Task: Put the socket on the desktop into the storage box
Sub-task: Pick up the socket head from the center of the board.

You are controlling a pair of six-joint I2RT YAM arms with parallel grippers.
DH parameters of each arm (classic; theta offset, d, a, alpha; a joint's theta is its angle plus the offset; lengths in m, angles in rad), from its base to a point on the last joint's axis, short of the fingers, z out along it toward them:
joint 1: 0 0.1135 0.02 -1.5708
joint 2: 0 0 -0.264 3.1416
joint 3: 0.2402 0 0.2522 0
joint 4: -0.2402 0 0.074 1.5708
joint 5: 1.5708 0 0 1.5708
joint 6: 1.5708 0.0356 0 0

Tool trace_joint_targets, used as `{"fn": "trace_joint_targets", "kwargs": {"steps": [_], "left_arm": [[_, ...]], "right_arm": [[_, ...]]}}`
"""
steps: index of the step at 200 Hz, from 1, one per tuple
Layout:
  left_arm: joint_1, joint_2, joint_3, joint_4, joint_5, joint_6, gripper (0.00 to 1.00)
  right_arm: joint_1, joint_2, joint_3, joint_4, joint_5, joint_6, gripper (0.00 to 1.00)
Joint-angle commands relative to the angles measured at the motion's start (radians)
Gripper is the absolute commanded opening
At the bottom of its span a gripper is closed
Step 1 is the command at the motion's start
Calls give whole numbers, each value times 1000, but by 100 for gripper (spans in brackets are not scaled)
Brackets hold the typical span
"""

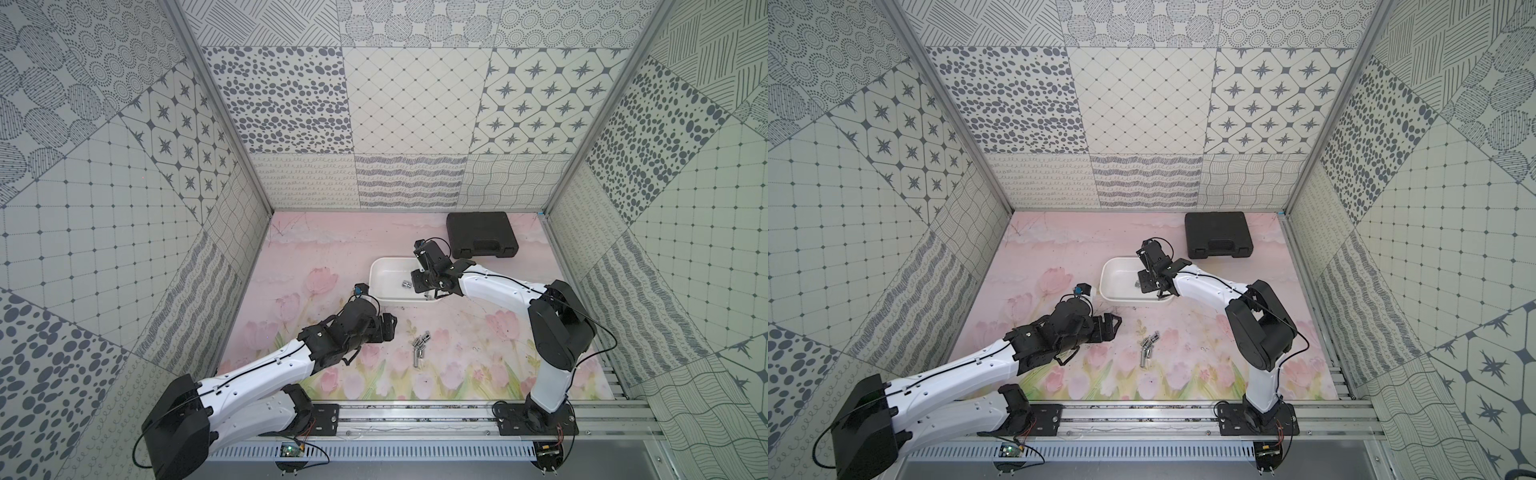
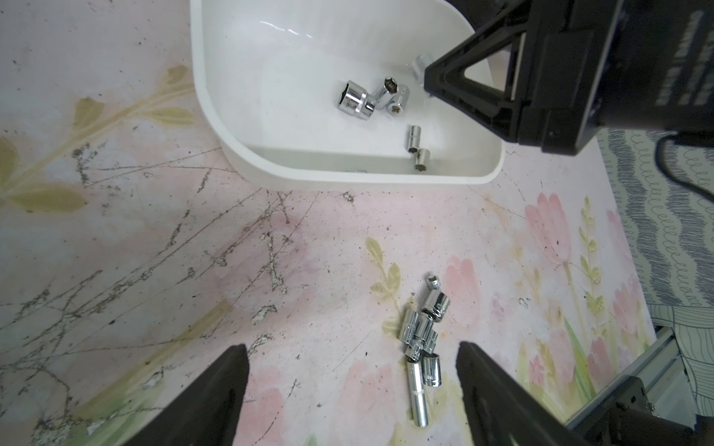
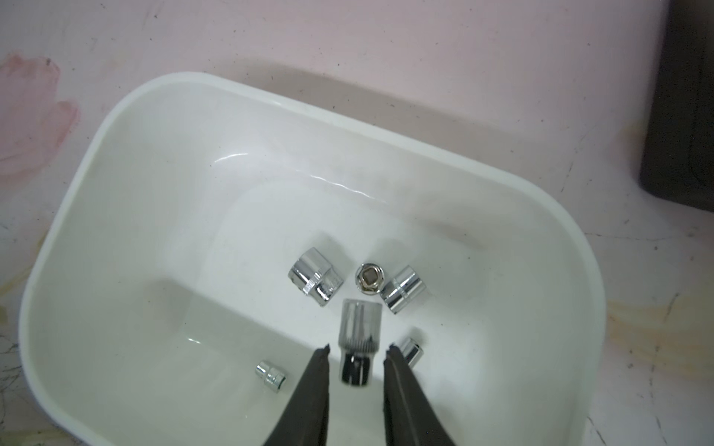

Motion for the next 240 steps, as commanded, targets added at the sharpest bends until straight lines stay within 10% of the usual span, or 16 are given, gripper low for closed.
{"fn": "trace_joint_targets", "kwargs": {"steps": [1, 94, 240], "left_arm": [[-4, -5, 10, 15, 23, 2, 89], [-13, 24, -10, 91, 90, 14, 87], [-22, 118, 33, 81, 136, 24, 87]], "right_arm": [[3, -97, -1, -12, -42, -8, 37], [182, -682, -653, 125, -60, 34, 54], [206, -367, -593, 210, -86, 33, 54]]}}
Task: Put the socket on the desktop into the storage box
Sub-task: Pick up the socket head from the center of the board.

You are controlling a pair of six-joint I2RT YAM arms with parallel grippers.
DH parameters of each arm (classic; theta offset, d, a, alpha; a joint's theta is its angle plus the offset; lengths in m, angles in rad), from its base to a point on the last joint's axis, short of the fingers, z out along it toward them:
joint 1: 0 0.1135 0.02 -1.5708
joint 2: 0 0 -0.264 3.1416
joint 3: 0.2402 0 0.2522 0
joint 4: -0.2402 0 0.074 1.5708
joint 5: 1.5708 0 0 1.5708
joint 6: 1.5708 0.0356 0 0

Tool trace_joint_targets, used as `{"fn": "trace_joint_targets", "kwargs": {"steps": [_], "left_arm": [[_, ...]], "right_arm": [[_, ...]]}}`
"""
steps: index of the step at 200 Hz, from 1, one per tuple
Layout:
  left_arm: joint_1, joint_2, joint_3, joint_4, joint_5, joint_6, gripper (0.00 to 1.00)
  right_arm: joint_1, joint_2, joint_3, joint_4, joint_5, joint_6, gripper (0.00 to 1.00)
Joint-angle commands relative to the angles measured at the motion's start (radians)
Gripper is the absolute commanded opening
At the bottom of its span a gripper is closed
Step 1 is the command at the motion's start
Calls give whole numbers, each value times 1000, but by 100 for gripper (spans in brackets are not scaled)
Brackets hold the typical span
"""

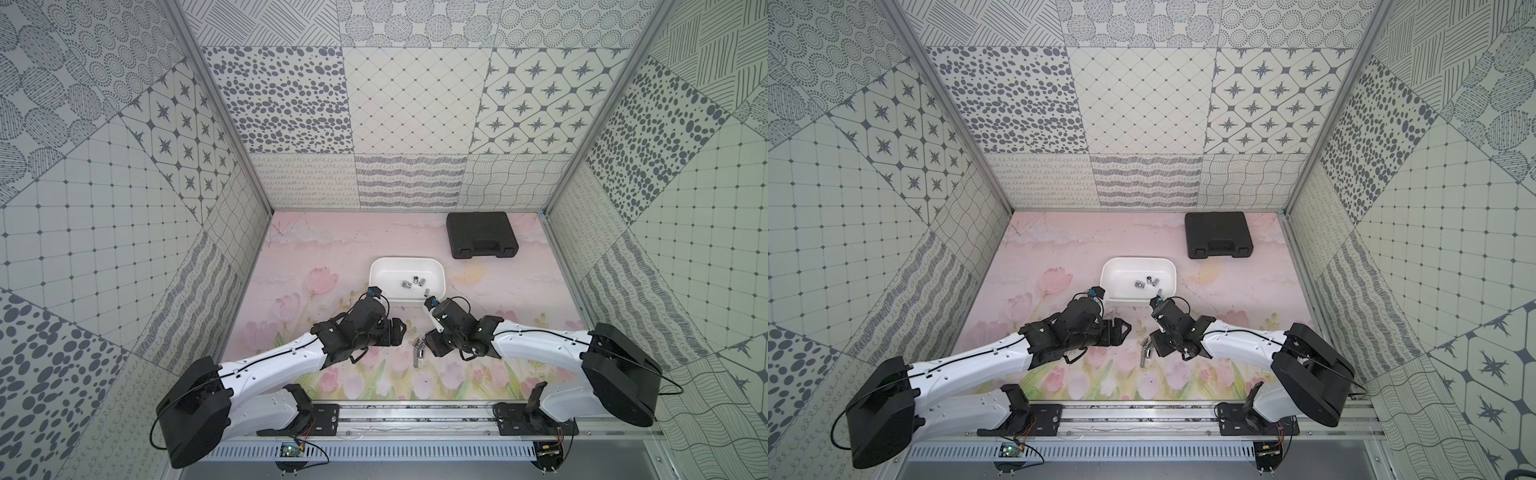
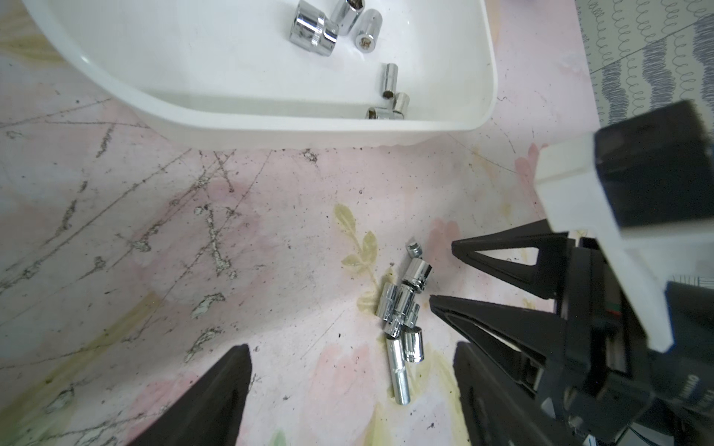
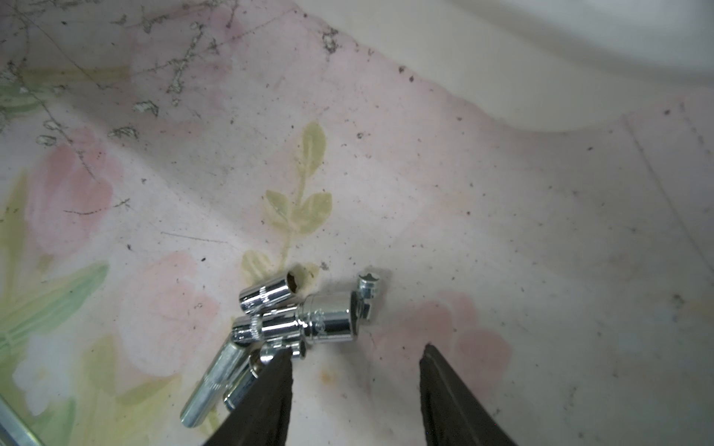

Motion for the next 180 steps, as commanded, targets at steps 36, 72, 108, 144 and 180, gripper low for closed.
{"fn": "trace_joint_targets", "kwargs": {"steps": [36, 72, 108, 144, 180], "left_arm": [[-4, -11, 13, 26, 5, 14, 87], [-5, -15, 10, 27, -5, 11, 87], [-5, -16, 11, 28, -5, 10, 87], [-4, -16, 10, 26, -6, 10, 87], [-8, -15, 10, 27, -7, 9, 87]], "right_arm": [[7, 59, 53, 44, 3, 15, 50], [7, 75, 62, 44, 5, 18, 45], [7, 84, 67, 38, 10, 21, 42], [9, 97, 72, 42, -8, 22, 43], [10, 114, 83, 36, -22, 21, 42]]}}
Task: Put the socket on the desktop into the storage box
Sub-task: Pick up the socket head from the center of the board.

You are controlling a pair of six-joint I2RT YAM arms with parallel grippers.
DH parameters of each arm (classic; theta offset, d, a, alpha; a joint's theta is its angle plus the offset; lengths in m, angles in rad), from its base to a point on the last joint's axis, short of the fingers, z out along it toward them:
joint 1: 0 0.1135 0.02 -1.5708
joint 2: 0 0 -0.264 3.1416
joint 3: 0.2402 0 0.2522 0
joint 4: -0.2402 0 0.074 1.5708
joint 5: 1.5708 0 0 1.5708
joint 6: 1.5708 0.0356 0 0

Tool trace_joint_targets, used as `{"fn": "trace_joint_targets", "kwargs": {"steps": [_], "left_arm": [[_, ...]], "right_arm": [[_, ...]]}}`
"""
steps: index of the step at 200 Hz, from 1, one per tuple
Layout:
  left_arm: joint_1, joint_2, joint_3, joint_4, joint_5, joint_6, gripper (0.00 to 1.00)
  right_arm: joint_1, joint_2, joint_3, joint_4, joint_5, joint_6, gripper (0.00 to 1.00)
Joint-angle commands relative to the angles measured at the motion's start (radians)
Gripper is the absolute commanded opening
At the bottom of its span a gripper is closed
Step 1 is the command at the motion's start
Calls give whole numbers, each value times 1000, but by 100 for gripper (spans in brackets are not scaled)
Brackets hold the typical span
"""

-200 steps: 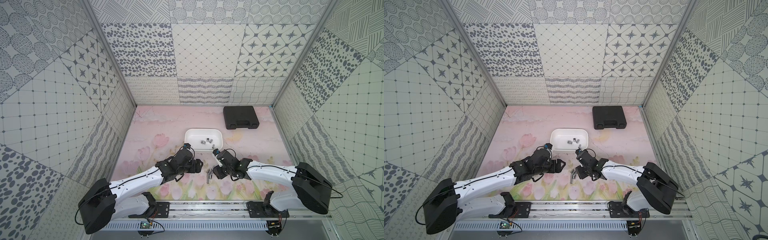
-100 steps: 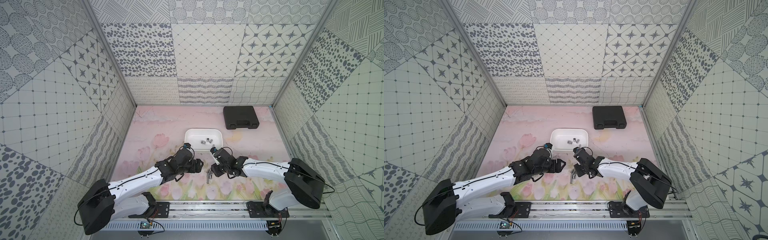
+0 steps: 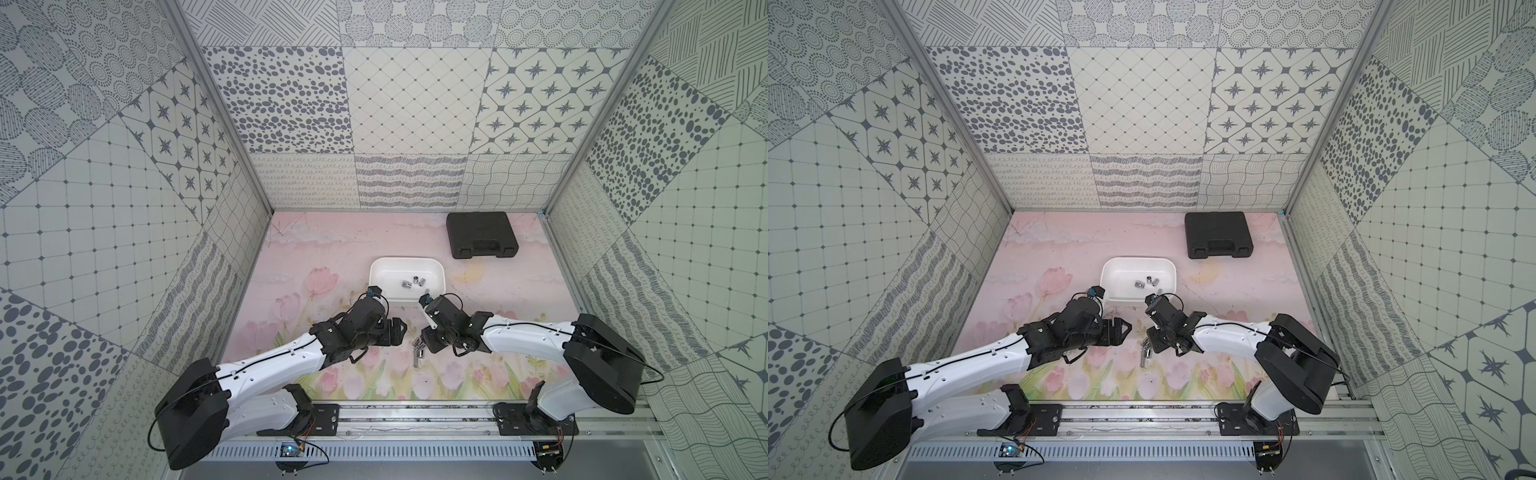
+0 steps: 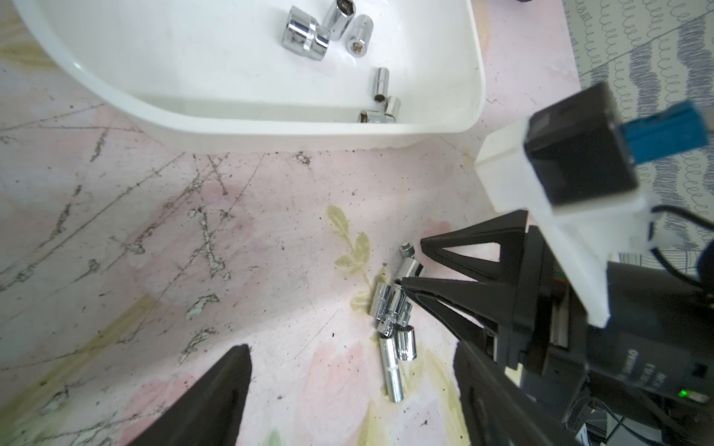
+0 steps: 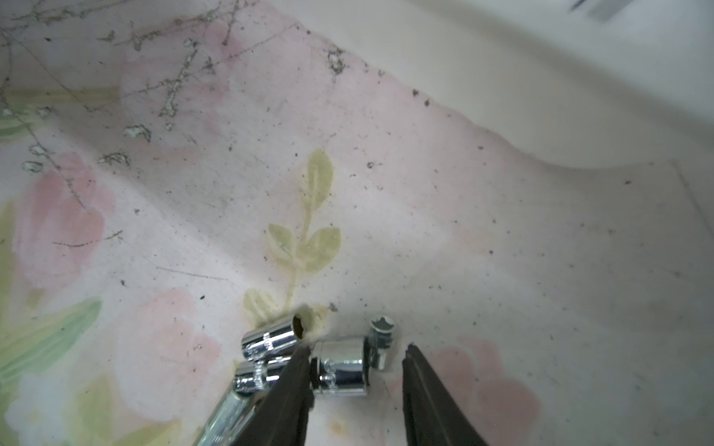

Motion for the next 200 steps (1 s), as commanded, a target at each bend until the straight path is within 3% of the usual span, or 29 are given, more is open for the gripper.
{"fn": "trace_joint_targets", "kwargs": {"steps": [1, 40, 200], "left_arm": [[-5, -4, 9, 27, -10, 10, 87], [-6, -5, 8, 27, -8, 9, 87], [-6, -1, 10, 29, -9, 6, 87]], "right_arm": [[8, 15, 25, 19, -13, 9, 42], [9, 4, 20, 17, 7, 13, 37], [8, 37, 34, -19, 71, 21, 36]]}}
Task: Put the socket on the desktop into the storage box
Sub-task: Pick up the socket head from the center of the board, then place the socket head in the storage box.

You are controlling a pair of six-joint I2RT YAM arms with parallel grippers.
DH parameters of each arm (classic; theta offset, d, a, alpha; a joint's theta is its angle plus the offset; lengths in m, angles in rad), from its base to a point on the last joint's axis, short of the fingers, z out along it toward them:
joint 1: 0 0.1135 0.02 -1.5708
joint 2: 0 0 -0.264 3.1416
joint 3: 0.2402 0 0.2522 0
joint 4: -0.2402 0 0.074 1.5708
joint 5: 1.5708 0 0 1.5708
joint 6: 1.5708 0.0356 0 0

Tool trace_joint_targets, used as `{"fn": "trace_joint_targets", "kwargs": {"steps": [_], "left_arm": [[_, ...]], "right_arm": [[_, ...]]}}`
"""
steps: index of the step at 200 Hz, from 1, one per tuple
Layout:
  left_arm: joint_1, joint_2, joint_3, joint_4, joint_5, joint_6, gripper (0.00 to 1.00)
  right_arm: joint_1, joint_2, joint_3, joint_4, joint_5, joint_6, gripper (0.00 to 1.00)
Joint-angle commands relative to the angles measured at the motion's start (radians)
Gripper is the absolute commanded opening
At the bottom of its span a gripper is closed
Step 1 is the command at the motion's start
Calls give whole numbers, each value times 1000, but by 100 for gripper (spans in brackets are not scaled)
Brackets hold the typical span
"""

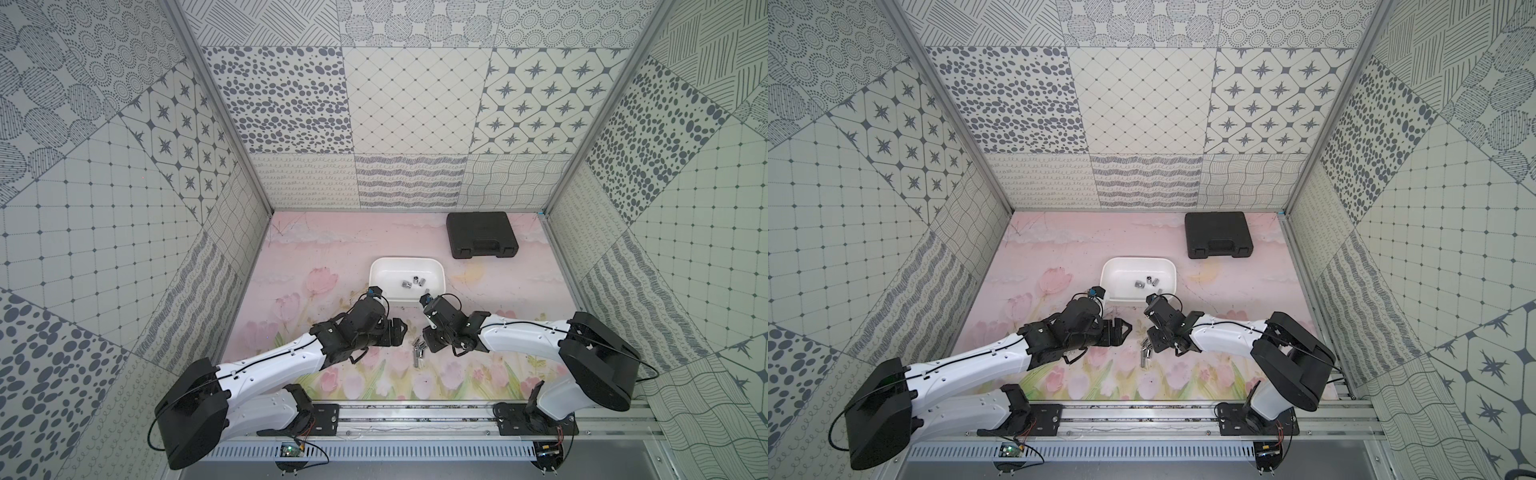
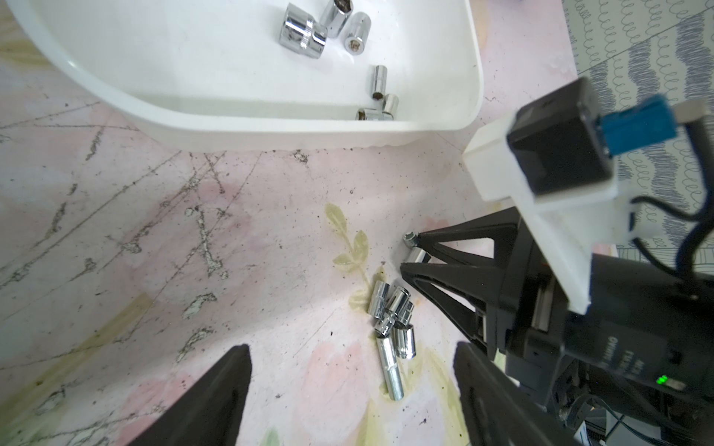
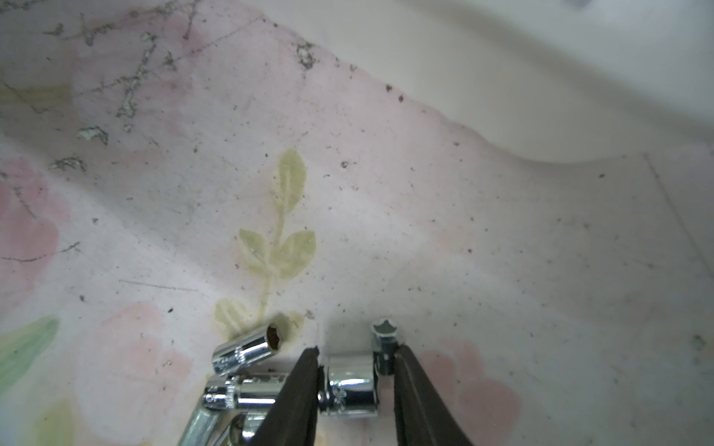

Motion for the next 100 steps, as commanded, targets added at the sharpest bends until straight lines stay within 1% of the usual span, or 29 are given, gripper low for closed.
{"fn": "trace_joint_targets", "kwargs": {"steps": [1, 37, 55, 89, 100], "left_arm": [[-2, -1, 10, 29, -9, 6, 87], [-3, -5, 11, 28, -10, 6, 87], [-3, -5, 9, 27, -13, 5, 87], [-2, -4, 11, 27, -12, 5, 87], [-3, -6, 10, 26, -12, 5, 87]], "right_arm": [[4, 17, 23, -1, 14, 6, 35], [5, 18, 25, -2, 15, 6, 35], [4, 15, 25, -3, 16, 6, 28], [5, -19, 15, -8, 33, 4, 18], [4, -50, 8, -16, 43, 5, 17]]}}
